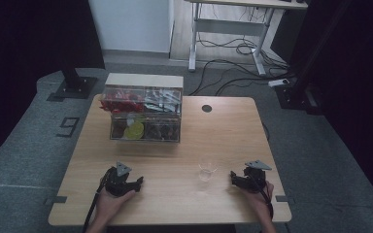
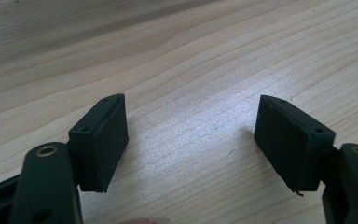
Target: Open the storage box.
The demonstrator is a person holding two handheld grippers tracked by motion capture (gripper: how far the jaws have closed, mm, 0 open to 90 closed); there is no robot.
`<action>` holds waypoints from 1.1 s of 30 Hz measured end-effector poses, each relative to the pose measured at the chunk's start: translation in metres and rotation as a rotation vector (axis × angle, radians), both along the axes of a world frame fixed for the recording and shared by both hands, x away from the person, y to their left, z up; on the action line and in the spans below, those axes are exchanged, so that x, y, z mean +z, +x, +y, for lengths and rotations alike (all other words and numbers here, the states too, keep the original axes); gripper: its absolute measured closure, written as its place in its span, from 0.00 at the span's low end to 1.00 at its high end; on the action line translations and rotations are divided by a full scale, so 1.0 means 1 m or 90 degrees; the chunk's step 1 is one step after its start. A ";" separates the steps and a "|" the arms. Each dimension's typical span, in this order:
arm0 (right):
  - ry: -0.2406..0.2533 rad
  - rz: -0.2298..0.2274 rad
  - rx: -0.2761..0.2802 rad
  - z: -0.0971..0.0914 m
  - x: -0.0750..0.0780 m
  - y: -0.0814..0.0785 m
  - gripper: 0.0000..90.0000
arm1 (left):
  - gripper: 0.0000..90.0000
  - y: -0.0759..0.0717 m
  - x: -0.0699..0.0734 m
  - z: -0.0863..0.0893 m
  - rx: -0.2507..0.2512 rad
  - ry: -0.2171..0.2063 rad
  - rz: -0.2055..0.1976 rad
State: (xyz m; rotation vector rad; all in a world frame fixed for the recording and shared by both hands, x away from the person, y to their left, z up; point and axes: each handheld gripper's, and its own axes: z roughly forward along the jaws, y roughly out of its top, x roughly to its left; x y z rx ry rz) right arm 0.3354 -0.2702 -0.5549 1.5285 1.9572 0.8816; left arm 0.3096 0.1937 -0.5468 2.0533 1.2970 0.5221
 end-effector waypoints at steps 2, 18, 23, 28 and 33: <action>-0.004 -0.004 0.001 0.001 0.000 -0.001 0.23 | 0.29 0.000 0.000 0.001 -0.005 -0.001 0.001; -0.019 -0.017 -0.004 0.008 0.001 -0.003 0.26 | 0.47 -0.003 0.001 0.011 -0.015 -0.007 -0.011; -0.018 -0.017 -0.002 0.008 0.001 -0.003 0.27 | 0.64 -0.006 0.002 0.014 -0.002 -0.009 -0.016; -0.020 -0.021 0.005 0.008 0.001 -0.004 0.29 | 0.80 -0.008 0.007 0.024 -0.011 -0.045 -0.024; -0.011 -0.016 0.008 0.007 0.001 -0.004 0.30 | 0.97 -0.010 0.011 0.029 -0.010 -0.063 -0.036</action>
